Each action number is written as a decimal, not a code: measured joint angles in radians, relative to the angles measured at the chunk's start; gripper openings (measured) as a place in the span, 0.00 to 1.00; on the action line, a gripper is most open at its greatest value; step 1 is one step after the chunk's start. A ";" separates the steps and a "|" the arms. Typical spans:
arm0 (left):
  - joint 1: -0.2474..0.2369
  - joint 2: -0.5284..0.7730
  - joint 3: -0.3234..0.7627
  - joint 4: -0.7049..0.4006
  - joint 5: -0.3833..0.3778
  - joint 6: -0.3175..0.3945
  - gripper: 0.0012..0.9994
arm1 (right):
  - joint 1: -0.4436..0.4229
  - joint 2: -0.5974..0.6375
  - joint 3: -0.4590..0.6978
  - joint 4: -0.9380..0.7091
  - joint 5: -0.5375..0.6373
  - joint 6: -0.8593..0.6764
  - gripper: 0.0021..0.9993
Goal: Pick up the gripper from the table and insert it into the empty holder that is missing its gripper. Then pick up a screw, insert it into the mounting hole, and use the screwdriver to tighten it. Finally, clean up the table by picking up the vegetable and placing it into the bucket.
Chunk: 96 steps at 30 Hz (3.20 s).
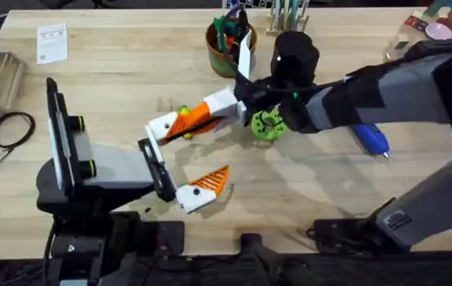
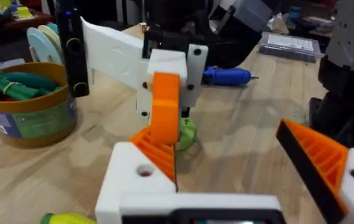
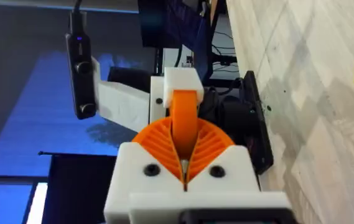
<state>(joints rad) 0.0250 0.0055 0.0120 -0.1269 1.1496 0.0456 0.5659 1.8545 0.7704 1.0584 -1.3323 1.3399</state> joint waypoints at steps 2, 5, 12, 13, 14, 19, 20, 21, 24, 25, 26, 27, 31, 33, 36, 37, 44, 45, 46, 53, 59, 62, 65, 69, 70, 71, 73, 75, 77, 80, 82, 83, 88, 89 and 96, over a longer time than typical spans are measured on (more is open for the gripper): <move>0.000 0.000 0.000 0.000 0.000 0.000 0.99 | 0.000 0.000 0.000 0.000 0.000 0.000 0.01; 0.000 0.000 0.000 -0.001 0.006 0.000 0.99 | 0.000 0.000 0.000 -0.003 0.005 0.006 0.21; -0.010 0.000 0.001 -0.008 0.042 0.000 0.99 | 0.018 0.002 0.013 -0.046 0.040 0.003 0.87; -0.010 0.000 0.001 -0.008 0.043 0.000 0.99 | 0.018 0.002 0.013 -0.051 0.045 0.003 0.87; -0.010 0.000 0.001 -0.008 0.044 0.000 0.99 | 0.017 0.002 0.013 -0.051 0.046 0.003 0.87; -0.010 0.000 0.001 -0.008 0.044 0.000 0.99 | -0.006 -0.007 0.013 -0.065 0.053 -0.026 0.87; -0.010 0.000 0.001 -0.008 0.044 0.000 0.99 | -0.016 -0.022 0.013 -0.083 0.054 -0.036 0.87; -0.010 0.000 0.001 -0.008 0.044 0.000 0.99 | -0.026 -0.047 0.013 -0.117 0.058 -0.049 0.87; -0.010 0.000 0.001 -0.008 0.045 0.000 0.99 | -0.063 -0.159 0.015 -0.321 0.090 -0.126 0.87; -0.010 0.000 0.001 -0.008 0.045 0.000 0.99 | -0.078 -0.207 0.015 -0.424 0.109 -0.167 0.87; -0.010 0.000 0.001 -0.008 0.045 0.000 0.99 | -0.092 -0.252 0.016 -0.523 0.131 -0.210 0.87; -0.010 0.000 0.001 -0.008 0.045 0.000 0.99 | -0.104 -0.291 0.016 -0.601 0.151 -0.249 0.87; -0.010 0.000 0.001 -0.008 0.048 0.000 0.99 | -0.161 -0.455 0.017 -0.929 0.273 -0.435 0.87; -0.010 0.000 0.001 -0.008 0.048 0.000 0.99 | -0.190 -0.527 0.021 -1.079 0.342 -0.515 0.87; -0.010 0.000 0.001 -0.009 0.051 0.000 0.99 | -0.234 -0.613 0.057 -1.345 0.466 -0.635 0.87; -0.010 0.000 0.001 -0.009 0.052 0.000 0.99 | -0.246 -0.630 0.085 -1.450 0.520 -0.677 0.88; -0.010 0.000 0.001 -0.009 0.055 0.000 0.99 | -0.235 -0.634 0.338 -1.926 0.916 -0.879 0.88; -0.010 0.000 0.001 -0.009 0.055 0.000 0.99 | -0.219 -0.629 0.373 -1.966 0.977 -0.896 0.87; -0.010 0.000 0.001 -0.009 0.055 0.000 0.99 | -0.205 -0.624 0.395 -1.989 1.021 -0.909 0.88; -0.010 0.000 0.001 -0.010 0.056 0.000 0.99 | 0.000 -0.544 0.454 -2.063 1.349 -0.977 0.88; -0.010 0.000 0.001 -0.010 0.056 0.000 0.99 | 0.101 -0.443 0.454 -2.055 1.450 -1.000 0.85; -0.010 0.000 0.001 -0.010 0.057 0.000 0.99 | 0.100 -0.382 0.454 -2.049 1.455 -1.001 0.82; -0.010 0.000 0.001 -0.010 0.058 0.000 0.99 | 0.100 -0.322 0.454 -2.030 1.454 -1.002 0.80; -0.010 0.000 0.001 -0.010 0.059 0.000 0.99 | 0.100 -0.259 0.454 -1.998 1.420 -1.004 0.77; -0.010 0.000 0.001 -0.010 0.059 0.000 0.99 | 0.100 -0.248 0.454 -1.993 1.413 -1.003 0.75; -0.010 0.000 0.001 -0.010 0.059 0.000 0.99 | 0.100 -0.236 0.454 -1.991 1.408 -0.999 0.74; -0.010 0.000 0.001 -0.010 0.059 0.000 0.99 | 0.100 -0.218 0.454 -1.989 1.401 -0.989 0.70; -0.010 0.000 0.001 -0.010 0.059 0.000 0.99 | 0.100 -0.203 0.454 -1.989 1.395 -0.979 0.69; -0.010 0.000 0.001 -0.010 0.059 0.000 0.99 | 0.100 -0.192 0.454 -1.987 1.393 -0.970 0.67; -0.010 0.000 0.001 -0.010 0.059 0.000 0.99 | 0.100 -0.178 0.454 -1.976 1.390 -0.956 0.64; -0.010 0.000 0.001 -0.010 0.059 0.000 0.99 | 0.100 -0.169 0.455 -1.969 1.390 -0.950 0.62; -0.010 0.000 0.001 -0.010 0.059 0.000 0.99 | 0.100 -0.163 0.455 -1.967 1.390 -0.947 0.61; -0.010 0.000 0.001 -0.010 0.059 0.000 0.99 | 0.100 -0.140 0.455 -1.962 1.390 -0.940 0.57; -0.010 0.000 0.001 -0.010 0.059 0.000 0.99 | 0.100 -0.138 0.455 -1.960 1.390 -0.940 0.56; -0.010 0.000 0.001 -0.010 0.059 0.000 0.99 | 0.100 -0.133 0.455 -1.948 1.390 -0.932 0.47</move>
<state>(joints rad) 0.0147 0.0052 0.0132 -0.1371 1.2083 0.0456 0.6655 1.7214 1.2251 -0.8901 0.0582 0.4084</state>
